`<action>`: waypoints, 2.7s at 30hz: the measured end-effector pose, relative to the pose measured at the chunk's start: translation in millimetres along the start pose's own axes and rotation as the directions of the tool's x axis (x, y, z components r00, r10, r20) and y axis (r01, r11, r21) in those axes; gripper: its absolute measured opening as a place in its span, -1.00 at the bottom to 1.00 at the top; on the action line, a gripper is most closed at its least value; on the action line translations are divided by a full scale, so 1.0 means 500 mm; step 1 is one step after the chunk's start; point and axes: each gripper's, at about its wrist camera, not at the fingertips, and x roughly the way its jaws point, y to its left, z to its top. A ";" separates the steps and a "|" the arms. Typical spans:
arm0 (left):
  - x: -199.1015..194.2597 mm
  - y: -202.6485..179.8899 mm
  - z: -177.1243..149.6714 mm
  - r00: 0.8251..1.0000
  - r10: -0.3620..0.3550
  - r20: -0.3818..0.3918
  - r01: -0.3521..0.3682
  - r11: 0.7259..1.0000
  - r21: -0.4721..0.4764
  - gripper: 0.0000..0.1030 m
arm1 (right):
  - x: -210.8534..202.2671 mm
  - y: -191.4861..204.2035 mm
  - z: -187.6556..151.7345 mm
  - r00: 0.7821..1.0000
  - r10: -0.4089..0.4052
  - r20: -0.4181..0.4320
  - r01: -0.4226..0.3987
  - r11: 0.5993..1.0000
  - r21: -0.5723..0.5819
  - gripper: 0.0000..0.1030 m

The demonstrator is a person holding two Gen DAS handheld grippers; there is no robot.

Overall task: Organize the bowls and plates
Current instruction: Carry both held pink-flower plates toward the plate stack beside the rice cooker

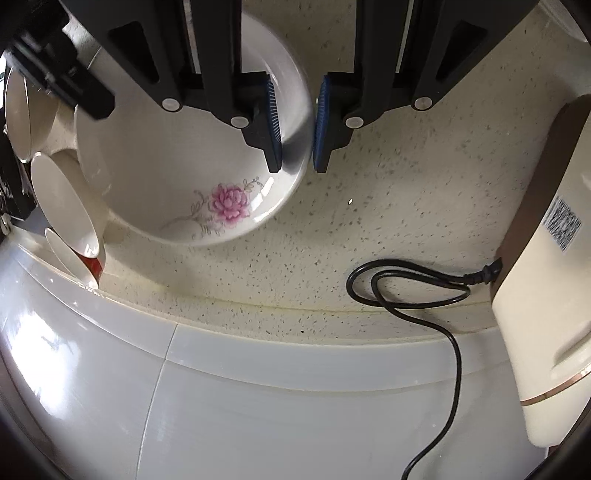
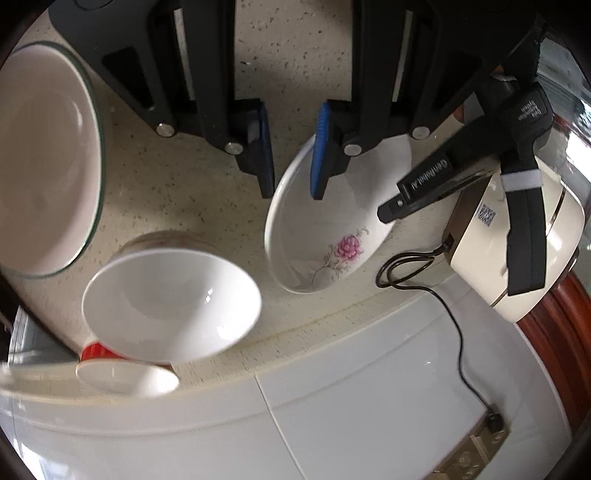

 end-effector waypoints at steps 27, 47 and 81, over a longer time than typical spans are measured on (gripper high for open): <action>-0.052 0.019 -0.065 0.991 -0.124 0.054 0.128 0.989 -0.075 -0.67 | -0.013 -0.038 -0.043 0.994 0.058 -0.093 -0.057 0.998 0.013 -0.55; -0.175 0.035 -0.095 0.971 -0.020 0.239 0.036 0.997 -0.063 -0.68 | -0.039 -0.017 -0.042 0.979 0.192 -0.065 -0.193 0.981 -0.009 -0.58; -0.309 0.095 -0.162 0.948 0.067 0.313 -0.029 0.992 -0.123 -0.67 | -0.076 0.074 -0.051 0.908 0.420 0.002 -0.414 0.895 -0.164 -0.58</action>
